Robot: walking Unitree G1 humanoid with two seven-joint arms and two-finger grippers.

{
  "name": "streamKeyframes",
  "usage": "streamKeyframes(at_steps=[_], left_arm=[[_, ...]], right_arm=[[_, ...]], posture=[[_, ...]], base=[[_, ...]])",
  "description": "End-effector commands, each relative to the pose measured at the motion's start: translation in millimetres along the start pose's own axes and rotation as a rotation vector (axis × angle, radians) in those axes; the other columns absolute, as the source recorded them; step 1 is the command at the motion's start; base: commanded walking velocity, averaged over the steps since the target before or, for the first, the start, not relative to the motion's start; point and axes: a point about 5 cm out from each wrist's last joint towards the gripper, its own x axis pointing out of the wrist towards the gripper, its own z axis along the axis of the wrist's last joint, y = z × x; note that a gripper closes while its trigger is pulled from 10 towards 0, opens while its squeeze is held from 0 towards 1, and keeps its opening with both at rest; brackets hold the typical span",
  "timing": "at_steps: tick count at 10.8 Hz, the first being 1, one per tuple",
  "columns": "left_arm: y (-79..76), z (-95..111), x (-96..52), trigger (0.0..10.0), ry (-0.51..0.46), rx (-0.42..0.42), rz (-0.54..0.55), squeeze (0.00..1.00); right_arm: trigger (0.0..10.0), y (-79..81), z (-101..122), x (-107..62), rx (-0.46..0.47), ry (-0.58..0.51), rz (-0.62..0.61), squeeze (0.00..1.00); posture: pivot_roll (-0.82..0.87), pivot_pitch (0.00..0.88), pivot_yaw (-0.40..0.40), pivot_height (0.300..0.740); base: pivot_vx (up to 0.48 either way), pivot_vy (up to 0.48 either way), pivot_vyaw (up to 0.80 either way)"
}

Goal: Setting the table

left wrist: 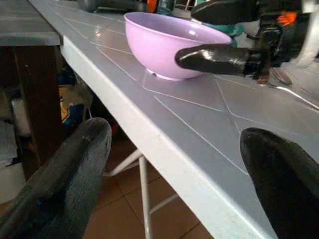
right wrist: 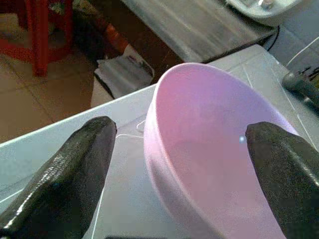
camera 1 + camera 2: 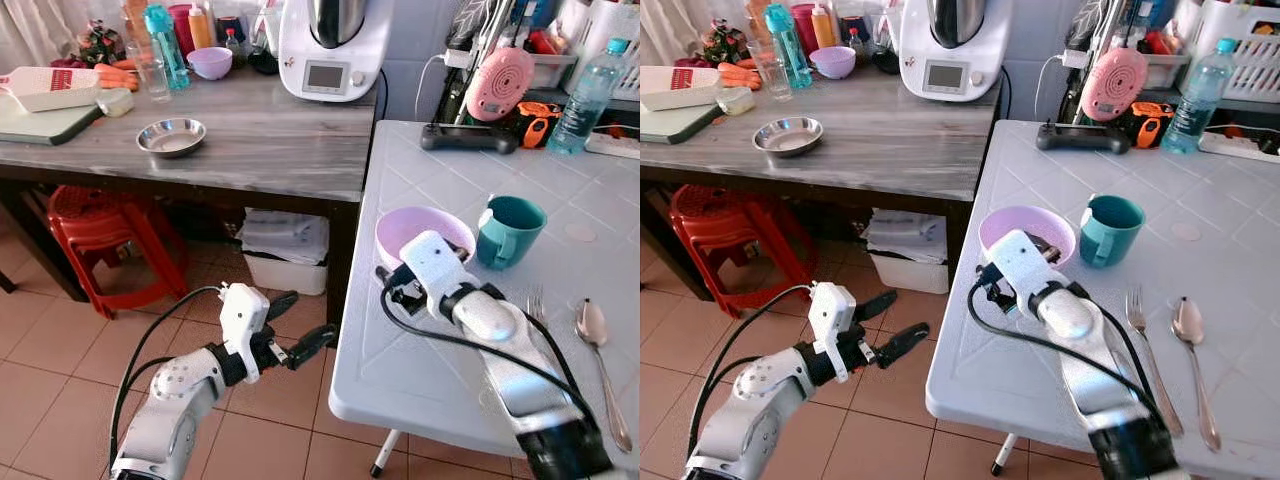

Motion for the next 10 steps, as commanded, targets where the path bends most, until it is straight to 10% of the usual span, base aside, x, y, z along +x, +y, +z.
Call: streamKeyframes(at_steps=[1, 2, 3, 10], left_arm=[[-3.6, 1, -0.2, 10.0, 0.003, 0.009, -0.017, 0.0], [-6.3, 0, -0.6, 10.0, 0.006, 0.007, -0.03, 0.0], [-6.8, 0, -0.6, 10.0, 0.007, 0.006, -0.032, 0.0], [-14.6, 4, -4.5, 10.0, 0.006, 0.0, -0.121, 0.0]], right_arm=[[10.0, -1.9, 2, 3.5, -0.012, 0.002, 0.016, 0.0], [9.2, -2.4, 1, 6.6, -0.012, 0.011, 0.038, 0.0], [0.0, -2.7, -1, 7.5, -0.014, 0.015, 0.044, 0.0], [0.0, 3.0, -19, 5.7, -0.079, 0.103, 0.126, 0.0]], posture=[[-0.05, 0.029, 0.014, 0.74], [-0.05, 0.031, 0.013, 0.74], [-0.05, 0.031, 0.013, 0.74], [-0.03, 0.025, 0.016, 0.74]], base=[[0.0, 0.0, 0.0], [0.0, 0.0, 0.0], [0.0, 0.0, 0.0], [0.0, 0.0, 0.0]])
